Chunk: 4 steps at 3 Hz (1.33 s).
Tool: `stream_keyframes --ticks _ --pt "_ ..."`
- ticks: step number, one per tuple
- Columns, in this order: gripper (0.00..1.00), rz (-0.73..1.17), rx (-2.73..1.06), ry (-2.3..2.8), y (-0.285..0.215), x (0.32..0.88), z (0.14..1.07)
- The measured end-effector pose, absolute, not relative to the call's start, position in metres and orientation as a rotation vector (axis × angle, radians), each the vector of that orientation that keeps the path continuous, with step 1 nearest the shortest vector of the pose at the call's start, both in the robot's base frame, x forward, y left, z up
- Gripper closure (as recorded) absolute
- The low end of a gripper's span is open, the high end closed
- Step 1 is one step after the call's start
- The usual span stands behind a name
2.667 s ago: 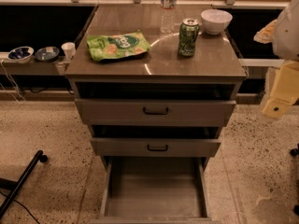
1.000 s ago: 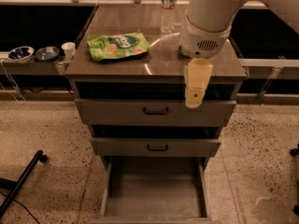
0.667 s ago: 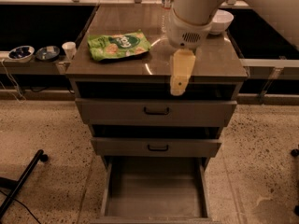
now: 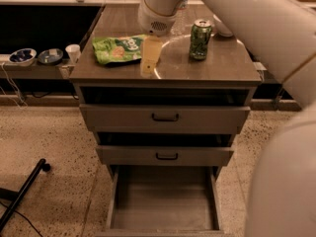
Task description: Place green rice chip bag into bottom drawer
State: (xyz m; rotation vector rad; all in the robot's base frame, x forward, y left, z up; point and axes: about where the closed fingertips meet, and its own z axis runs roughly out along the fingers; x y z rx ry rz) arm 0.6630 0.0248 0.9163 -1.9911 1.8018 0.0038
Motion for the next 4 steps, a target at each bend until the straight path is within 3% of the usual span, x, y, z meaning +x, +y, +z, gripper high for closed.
stream_keyframes --ticks 2,3,4 --pt "0.0 0.016 -1.954 1.81 0.067 0.73 0.877" --pt "0.27 0.03 -1.945 1.801 0.081 0.753 0.867" --pt "0.34 0.046 -1.959 1.808 0.088 0.765 0.851"
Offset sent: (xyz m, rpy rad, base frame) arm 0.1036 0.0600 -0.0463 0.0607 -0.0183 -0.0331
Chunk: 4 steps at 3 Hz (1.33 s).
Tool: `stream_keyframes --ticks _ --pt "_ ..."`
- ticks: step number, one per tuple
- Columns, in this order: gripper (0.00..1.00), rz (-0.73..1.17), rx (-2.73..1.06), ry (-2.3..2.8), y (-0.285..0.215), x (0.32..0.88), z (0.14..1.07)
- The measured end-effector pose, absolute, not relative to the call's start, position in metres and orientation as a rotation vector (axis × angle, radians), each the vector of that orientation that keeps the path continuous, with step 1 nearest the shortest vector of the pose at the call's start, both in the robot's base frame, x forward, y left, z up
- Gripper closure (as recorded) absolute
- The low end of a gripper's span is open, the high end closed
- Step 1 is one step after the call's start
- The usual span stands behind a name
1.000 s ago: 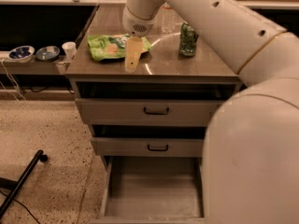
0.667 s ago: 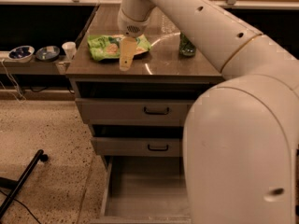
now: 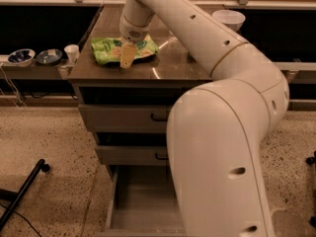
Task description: Place green rice chip bag into bottom drawer
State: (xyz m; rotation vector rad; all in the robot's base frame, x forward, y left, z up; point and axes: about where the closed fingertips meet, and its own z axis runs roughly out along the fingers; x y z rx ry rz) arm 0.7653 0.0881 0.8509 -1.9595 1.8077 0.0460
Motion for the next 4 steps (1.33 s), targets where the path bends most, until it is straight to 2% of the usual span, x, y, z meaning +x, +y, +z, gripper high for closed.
stream_keyframes --ticks 1,2,4 --pt "0.34 0.054 -1.959 1.818 0.0896 0.7744 0.8355" --pt "0.4 0.055 -1.959 1.818 0.0896 0.7744 0.8389" --pt "0.9 0.093 -1.93 1.811 0.0852 0.7706 0.833"
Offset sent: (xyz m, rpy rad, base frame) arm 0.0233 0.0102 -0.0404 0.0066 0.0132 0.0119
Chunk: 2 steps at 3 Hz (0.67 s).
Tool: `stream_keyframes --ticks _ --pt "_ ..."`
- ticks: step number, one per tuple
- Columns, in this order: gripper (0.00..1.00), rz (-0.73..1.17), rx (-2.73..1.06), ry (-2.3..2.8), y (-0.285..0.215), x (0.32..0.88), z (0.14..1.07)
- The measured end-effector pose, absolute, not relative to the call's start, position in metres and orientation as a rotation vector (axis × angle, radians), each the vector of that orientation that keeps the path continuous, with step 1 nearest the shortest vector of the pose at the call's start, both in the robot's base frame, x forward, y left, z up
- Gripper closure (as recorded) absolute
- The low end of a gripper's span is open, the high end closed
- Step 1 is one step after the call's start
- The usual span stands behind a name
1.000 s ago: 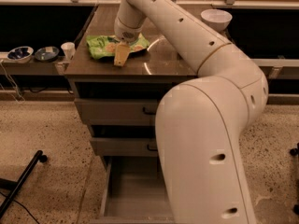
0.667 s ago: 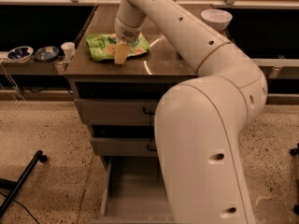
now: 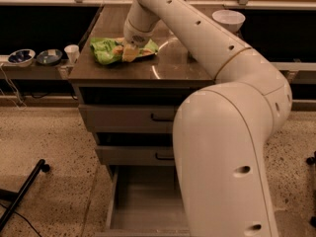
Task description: Place green rice chip bag into bottom drawer
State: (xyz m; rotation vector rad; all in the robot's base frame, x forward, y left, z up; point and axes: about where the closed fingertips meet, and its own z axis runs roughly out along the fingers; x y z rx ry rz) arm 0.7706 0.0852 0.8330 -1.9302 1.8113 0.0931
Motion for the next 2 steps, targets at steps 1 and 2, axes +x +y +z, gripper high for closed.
stream_keyframes --ticks 1,2 --pt "1.0 0.093 -1.93 1.811 0.085 0.771 0.836" --pt "1.0 0.108 -1.866 1.735 0.066 0.736 0.87"
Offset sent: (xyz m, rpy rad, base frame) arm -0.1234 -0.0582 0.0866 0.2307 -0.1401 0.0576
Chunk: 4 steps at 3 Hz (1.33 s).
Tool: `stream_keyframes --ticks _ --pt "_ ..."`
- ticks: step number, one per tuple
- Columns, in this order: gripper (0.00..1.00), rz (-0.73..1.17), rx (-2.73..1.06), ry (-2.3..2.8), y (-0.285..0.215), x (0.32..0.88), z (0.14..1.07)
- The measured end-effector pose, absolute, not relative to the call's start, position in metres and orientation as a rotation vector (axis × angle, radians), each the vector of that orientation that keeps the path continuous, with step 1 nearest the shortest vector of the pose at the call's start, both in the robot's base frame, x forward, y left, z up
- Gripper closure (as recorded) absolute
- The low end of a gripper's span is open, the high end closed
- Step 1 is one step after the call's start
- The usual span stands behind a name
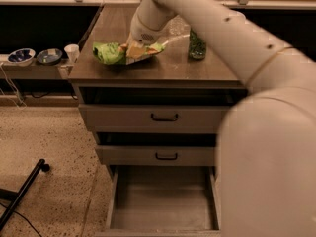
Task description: Place green rice chip bag into bottom drawer
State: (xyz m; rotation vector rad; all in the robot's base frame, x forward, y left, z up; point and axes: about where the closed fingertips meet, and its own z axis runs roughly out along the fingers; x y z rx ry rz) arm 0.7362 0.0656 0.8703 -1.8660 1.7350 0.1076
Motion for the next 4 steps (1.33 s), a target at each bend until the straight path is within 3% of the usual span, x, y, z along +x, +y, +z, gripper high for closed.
stream_keyframes --ticks 2,3,4 --pt "1.0 0.029 -1.702 1.586 0.03 0.604 0.975" --pt "1.0 0.002 -1.719 1.744 0.018 0.54 0.919" --pt "1.0 0.085 -1.798 1.959 0.006 0.511 0.803"
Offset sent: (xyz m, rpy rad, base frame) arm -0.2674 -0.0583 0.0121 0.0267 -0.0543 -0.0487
